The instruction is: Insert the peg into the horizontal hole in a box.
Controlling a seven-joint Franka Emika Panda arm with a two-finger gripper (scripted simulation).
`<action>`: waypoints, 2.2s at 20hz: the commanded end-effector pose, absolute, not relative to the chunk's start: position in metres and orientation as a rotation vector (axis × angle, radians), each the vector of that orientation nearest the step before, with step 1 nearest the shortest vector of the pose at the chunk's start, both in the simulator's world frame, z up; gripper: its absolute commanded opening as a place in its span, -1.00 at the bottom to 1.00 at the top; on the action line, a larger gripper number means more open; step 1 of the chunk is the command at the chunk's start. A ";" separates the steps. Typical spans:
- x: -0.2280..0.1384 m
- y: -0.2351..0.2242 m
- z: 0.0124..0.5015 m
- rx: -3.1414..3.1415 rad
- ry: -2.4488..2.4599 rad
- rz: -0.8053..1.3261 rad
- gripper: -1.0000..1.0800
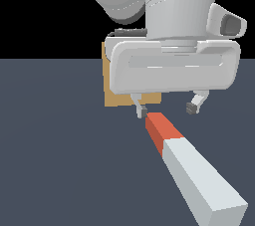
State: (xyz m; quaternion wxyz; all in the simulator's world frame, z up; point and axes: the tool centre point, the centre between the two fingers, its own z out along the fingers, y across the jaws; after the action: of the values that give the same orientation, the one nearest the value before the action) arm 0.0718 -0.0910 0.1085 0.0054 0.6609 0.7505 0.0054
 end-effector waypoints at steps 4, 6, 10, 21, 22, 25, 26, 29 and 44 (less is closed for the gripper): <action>0.087 -0.115 0.088 2.055 2.370 0.008 0.92; 0.091 -0.121 0.083 2.052 2.374 0.005 0.92; 0.097 -0.129 0.076 2.048 2.381 0.002 0.92; 0.101 -0.134 0.071 2.047 2.384 -0.001 0.92; 0.101 -0.134 0.070 2.047 2.384 -0.001 0.92; 0.101 -0.134 0.062 2.047 2.384 -0.001 0.92; 0.100 -0.134 0.058 2.047 2.384 -0.001 0.92; 0.100 -0.134 0.040 2.047 2.384 -0.001 0.92; 0.101 -0.134 0.022 2.046 2.384 0.000 -1.00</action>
State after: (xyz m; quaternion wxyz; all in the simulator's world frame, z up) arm 0.1007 -0.1337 0.0216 -0.0004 0.6513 0.7588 -0.0002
